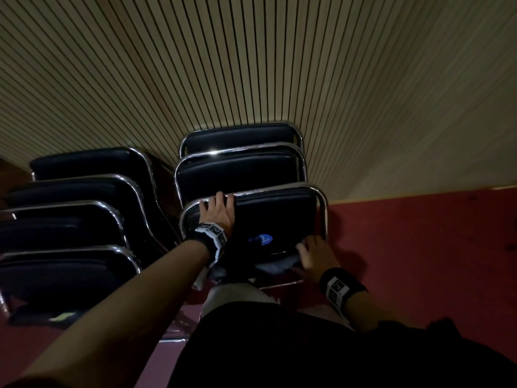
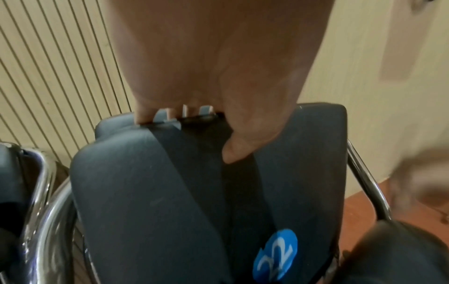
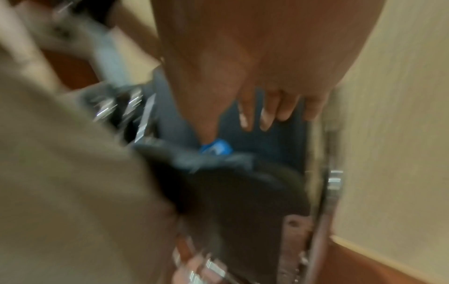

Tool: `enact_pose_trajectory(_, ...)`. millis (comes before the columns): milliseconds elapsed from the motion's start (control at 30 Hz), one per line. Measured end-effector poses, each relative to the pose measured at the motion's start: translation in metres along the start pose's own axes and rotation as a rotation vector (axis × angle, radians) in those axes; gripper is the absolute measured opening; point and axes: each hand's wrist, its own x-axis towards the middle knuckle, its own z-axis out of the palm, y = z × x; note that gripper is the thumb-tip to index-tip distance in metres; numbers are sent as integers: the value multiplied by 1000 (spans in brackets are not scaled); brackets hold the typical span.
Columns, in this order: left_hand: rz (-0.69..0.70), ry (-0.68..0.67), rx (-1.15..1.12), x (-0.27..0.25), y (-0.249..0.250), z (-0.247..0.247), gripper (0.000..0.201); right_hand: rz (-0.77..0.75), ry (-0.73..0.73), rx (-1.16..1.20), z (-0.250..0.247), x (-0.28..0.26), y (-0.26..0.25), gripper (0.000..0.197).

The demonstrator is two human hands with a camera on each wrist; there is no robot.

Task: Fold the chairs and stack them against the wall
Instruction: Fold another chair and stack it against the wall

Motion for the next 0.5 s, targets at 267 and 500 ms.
enact_pose_trajectory(267, 24, 12, -65, 5, -1, 1, 47, -87, -352, -194, 33, 43, -45, 64)
enact_pose_trajectory(500, 89, -27, -52, 13, -10, 5, 40, -112, -325, -239, 50, 78, -53, 68)
